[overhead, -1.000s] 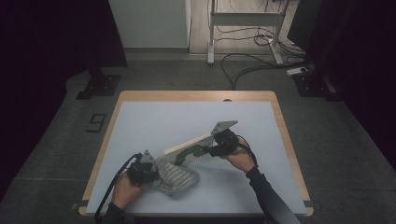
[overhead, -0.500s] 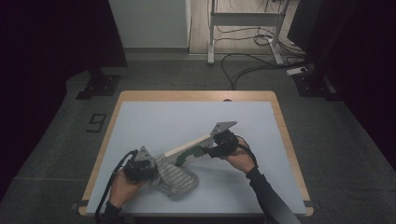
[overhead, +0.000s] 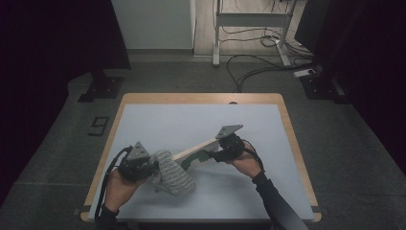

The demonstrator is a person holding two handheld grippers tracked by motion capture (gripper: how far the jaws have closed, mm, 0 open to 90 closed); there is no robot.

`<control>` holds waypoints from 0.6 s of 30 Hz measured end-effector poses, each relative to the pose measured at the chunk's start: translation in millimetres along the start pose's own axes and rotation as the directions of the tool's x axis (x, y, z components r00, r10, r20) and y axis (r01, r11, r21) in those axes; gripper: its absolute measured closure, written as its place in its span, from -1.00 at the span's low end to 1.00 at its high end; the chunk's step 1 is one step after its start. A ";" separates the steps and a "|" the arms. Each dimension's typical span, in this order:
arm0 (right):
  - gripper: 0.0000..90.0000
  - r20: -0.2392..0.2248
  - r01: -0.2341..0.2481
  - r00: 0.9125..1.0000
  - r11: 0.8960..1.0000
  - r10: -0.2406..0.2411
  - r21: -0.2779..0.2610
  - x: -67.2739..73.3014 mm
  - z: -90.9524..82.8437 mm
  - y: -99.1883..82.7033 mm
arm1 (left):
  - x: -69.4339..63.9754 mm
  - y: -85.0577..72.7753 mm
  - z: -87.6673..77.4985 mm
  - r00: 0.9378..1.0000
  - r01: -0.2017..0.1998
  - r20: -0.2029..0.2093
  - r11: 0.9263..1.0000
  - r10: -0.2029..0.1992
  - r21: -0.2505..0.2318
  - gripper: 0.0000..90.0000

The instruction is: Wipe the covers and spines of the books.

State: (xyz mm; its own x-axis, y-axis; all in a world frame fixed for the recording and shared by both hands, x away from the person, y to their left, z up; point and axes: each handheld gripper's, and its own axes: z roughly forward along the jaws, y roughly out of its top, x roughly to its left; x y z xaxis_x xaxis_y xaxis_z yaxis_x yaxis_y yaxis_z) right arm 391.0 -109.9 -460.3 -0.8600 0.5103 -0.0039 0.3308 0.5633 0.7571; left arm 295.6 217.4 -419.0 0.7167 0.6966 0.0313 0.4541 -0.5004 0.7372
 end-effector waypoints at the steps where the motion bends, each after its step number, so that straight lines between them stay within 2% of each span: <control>1: -0.15 0.000 0.000 1.000 1.000 0.000 0.000 0.0 0.0 0.1 | -0.7 0.2 0.0 1.000 -0.003 -0.003 1.000 0.003 0.004 0.62; 6: -0.15 0.002 -0.003 1.000 1.000 0.003 0.001 0.2 0.2 0.3 | -2.0 -7.3 7.4 1.000 0.004 0.007 1.000 -0.004 0.014 0.62; 18: -0.15 0.006 -0.005 1.000 1.000 0.005 0.001 0.2 0.6 0.7 | -2.9 -32.0 38.0 0.999 0.039 0.032 0.997 -0.041 0.067 0.62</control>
State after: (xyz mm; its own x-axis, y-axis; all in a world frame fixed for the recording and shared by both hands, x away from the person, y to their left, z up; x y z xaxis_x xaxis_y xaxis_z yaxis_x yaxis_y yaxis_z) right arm 391.3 -109.0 -460.2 -0.8563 0.5165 -0.0040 0.3352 0.5616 0.7564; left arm 299.1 211.9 -468.3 0.7142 0.6996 -0.0205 0.5160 -0.5065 0.6908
